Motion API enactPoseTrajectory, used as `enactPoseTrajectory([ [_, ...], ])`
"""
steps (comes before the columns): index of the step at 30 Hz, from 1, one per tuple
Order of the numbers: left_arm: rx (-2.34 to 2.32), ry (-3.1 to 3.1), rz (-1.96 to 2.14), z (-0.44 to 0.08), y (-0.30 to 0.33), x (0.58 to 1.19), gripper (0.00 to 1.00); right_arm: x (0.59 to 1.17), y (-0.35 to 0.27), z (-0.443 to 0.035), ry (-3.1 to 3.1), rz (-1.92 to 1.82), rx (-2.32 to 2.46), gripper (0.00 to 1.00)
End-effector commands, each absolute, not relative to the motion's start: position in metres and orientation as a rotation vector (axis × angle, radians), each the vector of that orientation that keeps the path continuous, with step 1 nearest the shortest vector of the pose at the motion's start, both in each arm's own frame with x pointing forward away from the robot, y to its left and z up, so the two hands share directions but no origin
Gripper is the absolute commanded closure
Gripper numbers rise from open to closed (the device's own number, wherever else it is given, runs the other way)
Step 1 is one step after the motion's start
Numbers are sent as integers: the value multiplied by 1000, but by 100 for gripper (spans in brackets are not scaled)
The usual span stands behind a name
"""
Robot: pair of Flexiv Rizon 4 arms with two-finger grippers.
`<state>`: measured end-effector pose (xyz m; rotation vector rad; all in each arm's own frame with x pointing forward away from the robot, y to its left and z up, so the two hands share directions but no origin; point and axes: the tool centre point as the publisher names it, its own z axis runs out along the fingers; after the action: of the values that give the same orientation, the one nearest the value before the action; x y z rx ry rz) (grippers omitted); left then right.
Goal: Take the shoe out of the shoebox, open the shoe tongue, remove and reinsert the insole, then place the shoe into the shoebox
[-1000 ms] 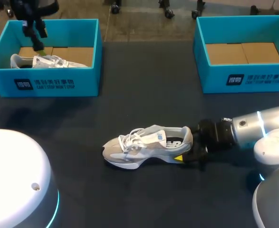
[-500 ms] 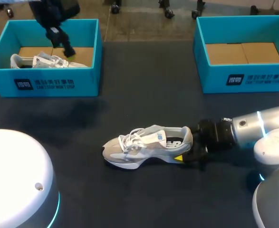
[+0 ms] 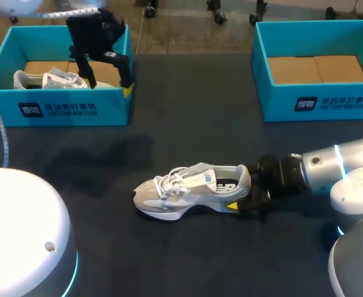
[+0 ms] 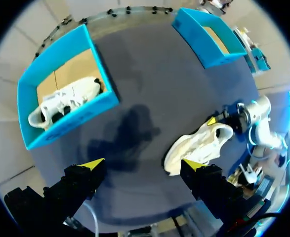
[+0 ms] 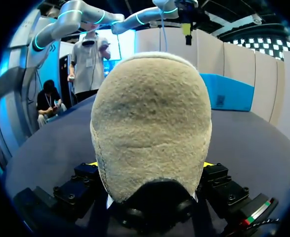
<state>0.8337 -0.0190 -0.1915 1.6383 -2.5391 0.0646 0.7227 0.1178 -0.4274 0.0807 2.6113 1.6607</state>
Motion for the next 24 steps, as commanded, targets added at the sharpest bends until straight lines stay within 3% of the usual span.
enactPoseTrajectory([
  [1,1615,-2533,36,-195,-33,814,0,725,121,-431,2612,1656,83,100],
  [24,1476,-2596,-66,-227,-112,726,0,725,121,-431,2612,1656,83,100],
])
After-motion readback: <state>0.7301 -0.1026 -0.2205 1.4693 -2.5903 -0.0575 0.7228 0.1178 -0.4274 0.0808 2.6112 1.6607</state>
